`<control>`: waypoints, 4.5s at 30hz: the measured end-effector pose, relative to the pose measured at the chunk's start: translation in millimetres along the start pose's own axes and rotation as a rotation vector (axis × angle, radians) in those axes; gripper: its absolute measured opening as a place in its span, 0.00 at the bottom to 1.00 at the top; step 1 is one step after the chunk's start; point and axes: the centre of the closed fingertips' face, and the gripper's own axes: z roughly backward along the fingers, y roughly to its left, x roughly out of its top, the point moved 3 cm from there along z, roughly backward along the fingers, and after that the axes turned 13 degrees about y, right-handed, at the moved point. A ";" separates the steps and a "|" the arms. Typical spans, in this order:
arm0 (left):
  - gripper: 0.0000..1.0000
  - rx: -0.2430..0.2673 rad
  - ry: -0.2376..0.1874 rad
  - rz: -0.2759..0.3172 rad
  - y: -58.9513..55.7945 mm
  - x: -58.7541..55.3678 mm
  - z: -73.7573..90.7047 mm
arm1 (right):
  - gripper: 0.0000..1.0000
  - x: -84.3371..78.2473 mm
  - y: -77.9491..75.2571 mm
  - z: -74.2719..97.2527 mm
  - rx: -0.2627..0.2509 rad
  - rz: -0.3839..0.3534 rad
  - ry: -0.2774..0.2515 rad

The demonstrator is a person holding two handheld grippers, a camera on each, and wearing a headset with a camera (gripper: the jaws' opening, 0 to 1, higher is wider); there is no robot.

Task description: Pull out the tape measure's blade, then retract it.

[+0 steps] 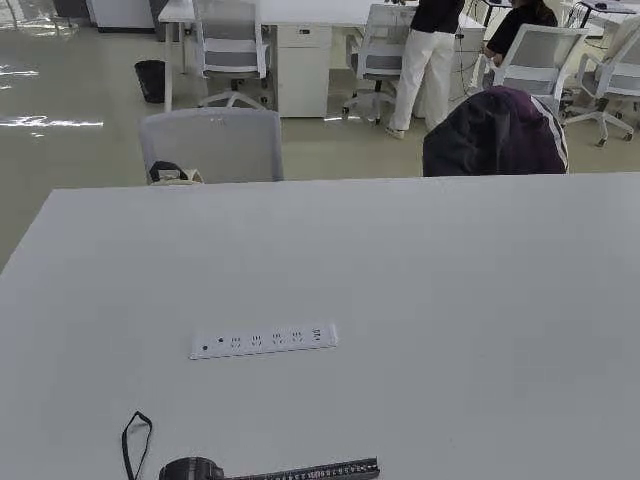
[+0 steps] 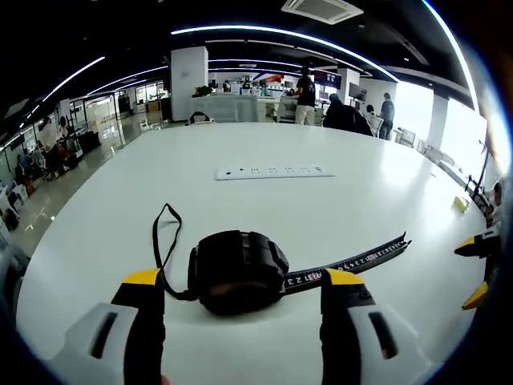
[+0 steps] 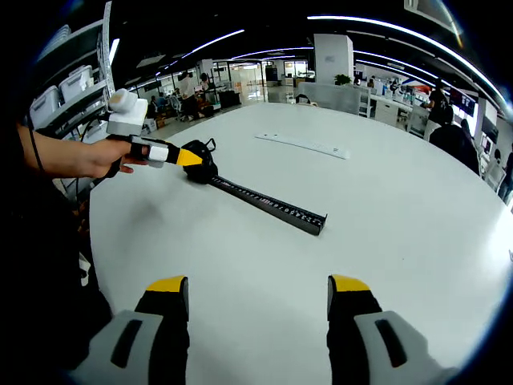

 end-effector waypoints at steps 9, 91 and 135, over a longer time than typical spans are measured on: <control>0.76 0.014 0.021 0.035 -2.0 -4.7 -2.8 | 0.69 7.9 -14.8 -6.2 0.017 0.038 0.001; 0.61 0.088 -0.006 0.112 2.9 -2.0 -29.9 | 0.14 57.1 -89.7 -108.7 0.353 0.629 0.200; 0.61 0.113 -0.008 0.112 1.1 0.9 -24.0 | 0.12 63.4 -79.5 -110.6 0.328 0.643 0.213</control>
